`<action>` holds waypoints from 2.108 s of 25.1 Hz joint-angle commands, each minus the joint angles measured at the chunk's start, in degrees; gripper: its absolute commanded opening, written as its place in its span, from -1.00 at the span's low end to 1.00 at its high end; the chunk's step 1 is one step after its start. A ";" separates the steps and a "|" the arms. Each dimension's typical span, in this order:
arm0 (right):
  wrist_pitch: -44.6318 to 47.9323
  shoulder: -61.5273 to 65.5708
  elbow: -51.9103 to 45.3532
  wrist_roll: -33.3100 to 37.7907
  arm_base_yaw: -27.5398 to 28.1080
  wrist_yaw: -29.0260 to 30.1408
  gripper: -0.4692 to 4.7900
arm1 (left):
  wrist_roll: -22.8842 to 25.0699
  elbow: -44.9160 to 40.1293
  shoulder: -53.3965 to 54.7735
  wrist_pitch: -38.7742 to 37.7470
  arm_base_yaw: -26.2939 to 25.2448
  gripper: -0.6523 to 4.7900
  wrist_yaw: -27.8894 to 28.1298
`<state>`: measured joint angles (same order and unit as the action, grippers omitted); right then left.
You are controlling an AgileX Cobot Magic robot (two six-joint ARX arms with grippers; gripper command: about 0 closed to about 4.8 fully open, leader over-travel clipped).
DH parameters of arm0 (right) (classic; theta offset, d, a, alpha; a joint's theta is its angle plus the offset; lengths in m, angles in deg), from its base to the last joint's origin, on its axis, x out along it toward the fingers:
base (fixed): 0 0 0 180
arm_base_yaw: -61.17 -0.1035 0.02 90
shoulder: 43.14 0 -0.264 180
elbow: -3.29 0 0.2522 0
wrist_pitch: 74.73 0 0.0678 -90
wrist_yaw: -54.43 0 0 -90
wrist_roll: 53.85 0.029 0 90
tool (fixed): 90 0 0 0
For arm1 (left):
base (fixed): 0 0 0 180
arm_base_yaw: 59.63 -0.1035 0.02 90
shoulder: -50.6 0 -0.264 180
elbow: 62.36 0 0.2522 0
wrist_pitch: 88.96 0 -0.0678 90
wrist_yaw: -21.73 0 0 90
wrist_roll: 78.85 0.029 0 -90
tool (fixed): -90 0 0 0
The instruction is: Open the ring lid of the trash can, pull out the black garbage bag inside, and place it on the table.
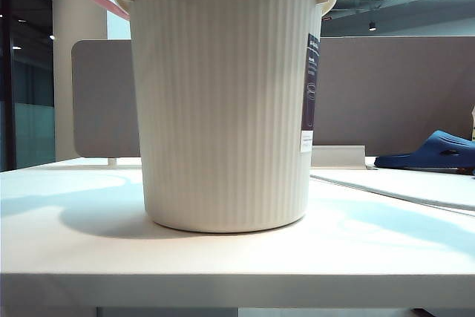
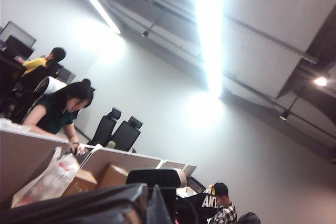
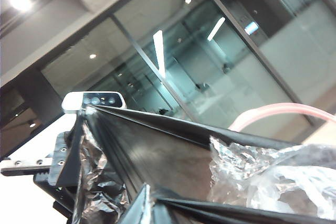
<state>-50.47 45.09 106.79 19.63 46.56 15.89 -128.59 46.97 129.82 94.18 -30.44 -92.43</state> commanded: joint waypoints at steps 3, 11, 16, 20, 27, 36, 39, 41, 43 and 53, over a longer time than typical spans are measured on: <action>-0.48 0.22 4.15 0.09 -0.13 -0.55 -0.82 | 0.20 4.68 1.25 0.87 0.07 -0.78 -0.74; -1.88 0.85 8.55 0.39 -0.13 -1.68 -0.82 | -0.63 5.88 1.27 3.02 0.07 -0.78 -0.50; -2.10 0.83 10.05 0.68 -0.13 -2.10 -0.82 | -3.34 5.92 1.27 6.58 0.07 -0.78 0.13; -1.77 0.83 10.71 1.62 -0.13 -2.43 -0.82 | -4.35 5.92 1.27 7.19 0.07 -0.78 0.09; 0.22 0.83 10.73 3.63 -0.13 -2.54 -0.82 | -6.43 5.95 1.20 9.94 0.07 -0.78 -0.13; 0.59 0.85 15.89 4.59 -0.13 -1.16 -0.82 | -6.40 7.93 1.20 11.89 0.07 -0.78 -0.39; -0.96 0.85 16.26 4.57 -0.13 -0.39 -0.82 | -5.62 11.30 1.20 9.79 0.07 -0.78 -2.43; -0.96 0.85 16.26 4.57 -0.61 -0.35 -0.83 | -4.70 12.74 1.18 7.21 0.07 -0.78 -3.34; -0.96 0.85 16.26 4.55 -2.05 -0.33 -0.82 | -4.74 12.90 1.18 6.78 0.07 -0.78 -4.39; -0.94 0.87 16.26 4.31 -5.95 -0.28 -0.82 | -2.45 12.90 -0.24 3.28 -0.07 -0.78 -5.57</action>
<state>-52.05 46.27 122.72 24.15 41.22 15.61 -132.78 59.56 130.48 97.07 -30.57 -97.70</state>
